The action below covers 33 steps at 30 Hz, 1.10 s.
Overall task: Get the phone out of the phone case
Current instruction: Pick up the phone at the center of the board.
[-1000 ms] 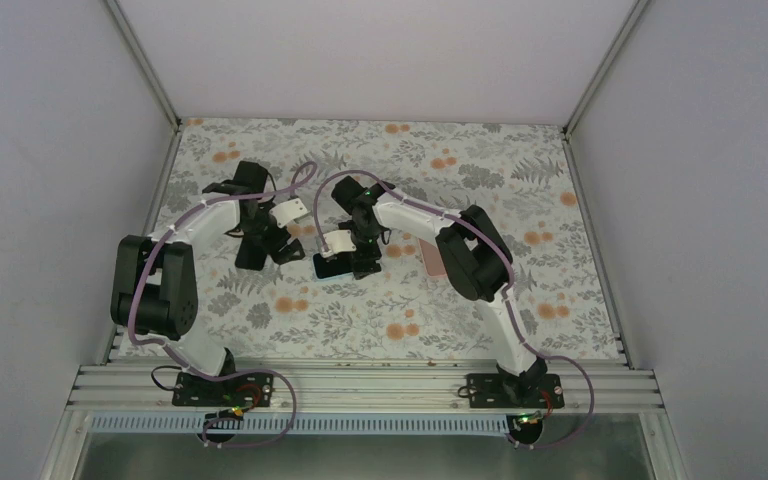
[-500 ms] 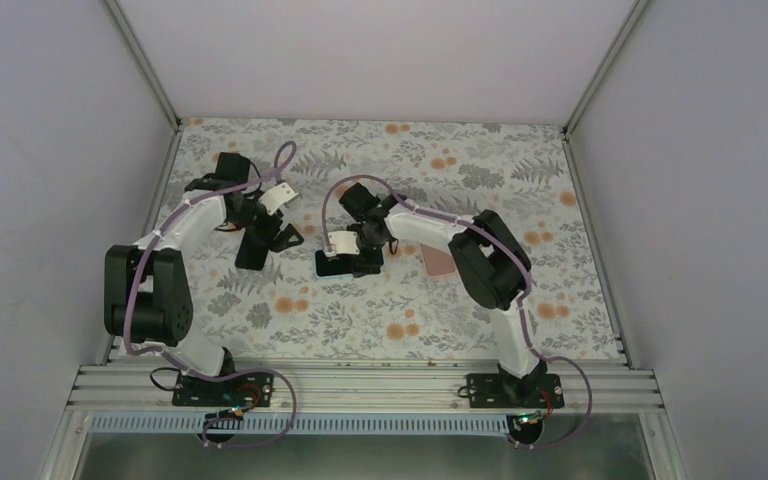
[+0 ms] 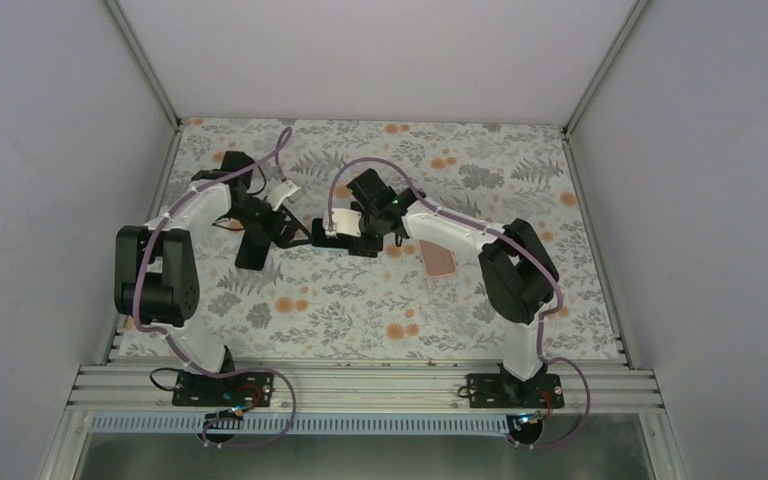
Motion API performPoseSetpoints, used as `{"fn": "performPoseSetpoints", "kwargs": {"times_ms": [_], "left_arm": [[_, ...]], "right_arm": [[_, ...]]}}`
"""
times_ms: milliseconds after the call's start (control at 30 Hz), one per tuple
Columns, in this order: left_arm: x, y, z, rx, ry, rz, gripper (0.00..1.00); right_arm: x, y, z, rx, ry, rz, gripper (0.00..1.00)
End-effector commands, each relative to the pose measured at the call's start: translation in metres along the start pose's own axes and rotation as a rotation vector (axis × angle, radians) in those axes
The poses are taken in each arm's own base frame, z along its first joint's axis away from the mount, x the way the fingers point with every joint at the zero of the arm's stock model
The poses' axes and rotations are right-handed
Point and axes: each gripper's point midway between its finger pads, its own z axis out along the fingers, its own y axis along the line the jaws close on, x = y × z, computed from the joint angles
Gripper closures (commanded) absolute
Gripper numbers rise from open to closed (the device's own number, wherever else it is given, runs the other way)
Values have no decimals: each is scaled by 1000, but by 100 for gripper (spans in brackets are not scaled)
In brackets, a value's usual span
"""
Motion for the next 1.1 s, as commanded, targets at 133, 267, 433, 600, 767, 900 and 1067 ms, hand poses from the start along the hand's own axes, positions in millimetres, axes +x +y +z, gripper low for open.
{"fn": "performPoseSetpoints", "kwargs": {"times_ms": [133, 267, 433, 600, 767, 900, 1067], "left_arm": [[-21, -10, 1, 114, -34, -21, 0], [-28, -5, 1, 95, -28, -9, 0], [-42, -12, -8, 125, -50, 15, 21], [-38, -15, -8, 134, -34, 17, 72], [-35, -19, -10, 138, -21, 30, 98], [-36, -21, -11, 145, -20, 41, 98], [-39, -26, -11, 151, -21, 68, 98]], "right_arm": [[-58, -34, -25, 123, -133, 5, 38], [-76, -37, -28, 135, -164, -3, 38], [-84, -34, -24, 142, -160, -18, 37], [-86, -40, -26, 183, -175, -2, 39], [-84, -48, -29, 228, -173, 27, 39], [-88, -50, -35, 241, -194, 36, 36], [-87, -48, -38, 236, -196, 37, 34]]}}
